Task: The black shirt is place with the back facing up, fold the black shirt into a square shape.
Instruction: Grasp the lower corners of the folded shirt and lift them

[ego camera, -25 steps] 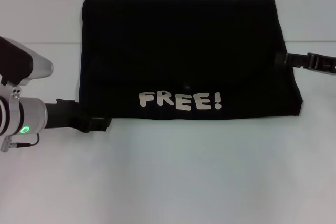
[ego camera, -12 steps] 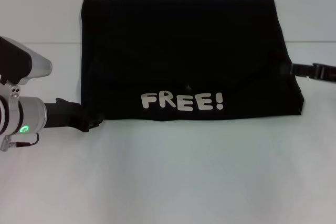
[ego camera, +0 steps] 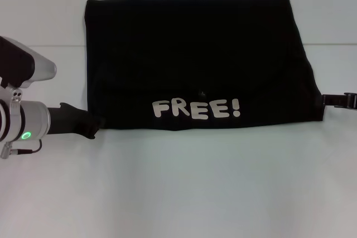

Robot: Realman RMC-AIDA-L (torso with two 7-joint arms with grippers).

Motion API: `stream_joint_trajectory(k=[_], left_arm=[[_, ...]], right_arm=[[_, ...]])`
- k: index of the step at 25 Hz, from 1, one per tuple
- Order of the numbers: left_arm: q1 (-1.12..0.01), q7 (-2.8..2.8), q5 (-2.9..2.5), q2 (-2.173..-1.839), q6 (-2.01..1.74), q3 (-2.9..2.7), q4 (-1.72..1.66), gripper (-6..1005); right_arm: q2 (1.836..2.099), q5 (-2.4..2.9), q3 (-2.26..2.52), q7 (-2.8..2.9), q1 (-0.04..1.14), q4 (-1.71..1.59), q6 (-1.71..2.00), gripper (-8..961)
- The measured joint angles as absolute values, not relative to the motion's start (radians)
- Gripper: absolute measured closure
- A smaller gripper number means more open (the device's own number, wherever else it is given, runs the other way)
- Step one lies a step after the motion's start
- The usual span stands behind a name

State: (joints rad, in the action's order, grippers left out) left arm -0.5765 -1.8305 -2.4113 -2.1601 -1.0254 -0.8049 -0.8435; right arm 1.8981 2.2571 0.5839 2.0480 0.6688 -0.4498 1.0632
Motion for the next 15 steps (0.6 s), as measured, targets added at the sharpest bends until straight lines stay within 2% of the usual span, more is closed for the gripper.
stream_joint_trajectory(k=[1,8,11,15], left_arm=[[-0.577,-1.831,-2.411,-2.160,-1.026,-0.805,-0.844,947],[-0.579,-1.830,-2.411,-2.157,-1.025,-0.805,-0.844,994],[-0.583,-1.828,-2.411,-2.157,-1.025,-0.805,-0.842,994],[-0.586,-1.824,-2.411,-2.156,-1.025,-0.805,-0.838,993]], right_arm=[[1.901,2.261,0.584,2.049,0.669,-0.450,1.055,219],[1.923,2.271,0.601,2.047,0.690,-0.440,1.026,218],[1.933,2.271,0.607,2.049,0.699,-0.439,1.018,310],[1.942,2.272,0.624,2.049,0.707,-0.431,0.999,380]])
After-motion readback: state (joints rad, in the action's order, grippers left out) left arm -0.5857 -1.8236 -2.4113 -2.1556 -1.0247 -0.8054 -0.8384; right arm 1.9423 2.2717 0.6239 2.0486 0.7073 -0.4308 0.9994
